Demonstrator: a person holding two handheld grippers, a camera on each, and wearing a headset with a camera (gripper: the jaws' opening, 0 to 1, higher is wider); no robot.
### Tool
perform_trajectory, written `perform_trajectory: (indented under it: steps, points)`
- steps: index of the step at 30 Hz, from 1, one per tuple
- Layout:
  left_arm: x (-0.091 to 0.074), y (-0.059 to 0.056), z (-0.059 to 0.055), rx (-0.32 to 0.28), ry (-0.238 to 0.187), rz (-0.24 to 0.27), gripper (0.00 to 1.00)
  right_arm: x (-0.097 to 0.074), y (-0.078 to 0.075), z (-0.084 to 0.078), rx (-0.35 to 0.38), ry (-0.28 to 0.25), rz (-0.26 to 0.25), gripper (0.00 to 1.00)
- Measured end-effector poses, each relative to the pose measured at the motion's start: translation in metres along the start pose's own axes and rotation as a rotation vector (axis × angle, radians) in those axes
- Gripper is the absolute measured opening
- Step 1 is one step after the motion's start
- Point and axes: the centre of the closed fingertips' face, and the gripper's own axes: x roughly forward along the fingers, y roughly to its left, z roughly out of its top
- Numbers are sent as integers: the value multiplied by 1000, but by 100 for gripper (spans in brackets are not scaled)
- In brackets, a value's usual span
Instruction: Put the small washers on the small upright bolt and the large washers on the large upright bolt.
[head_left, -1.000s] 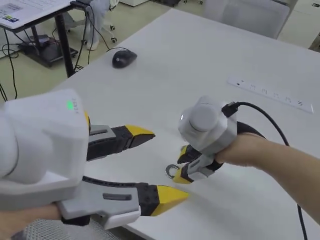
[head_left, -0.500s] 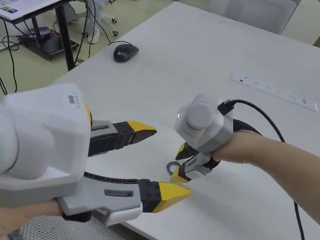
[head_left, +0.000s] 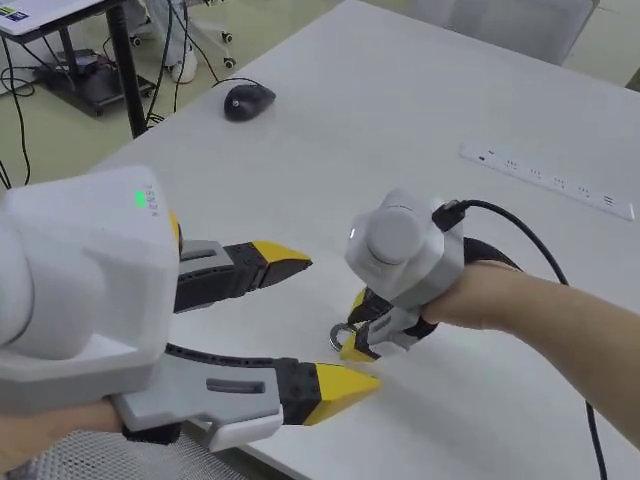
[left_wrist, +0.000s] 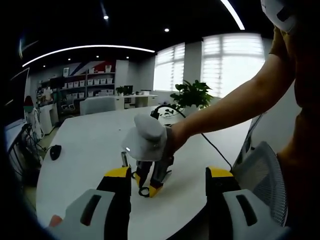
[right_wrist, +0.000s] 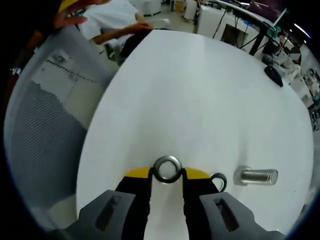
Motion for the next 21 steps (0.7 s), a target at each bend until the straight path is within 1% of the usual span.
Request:
perform_trajectory:
  steps: [7, 13, 18, 21]
  points:
    - [0, 0, 0, 4, 2, 2, 59, -1, 0, 0, -24, 15, -9, 23]
    - [-1, -1, -1, 5, 6, 2, 59, -1, -2, 0, -1, 14, -5, 22]
    - [-1, 0, -1, 8, 10, 3, 59, -2, -2, 1, -14, 16, -9, 22]
    - [-1, 0, -1, 10, 13, 1, 59, -6, -2, 2, -17, 11, -14, 22]
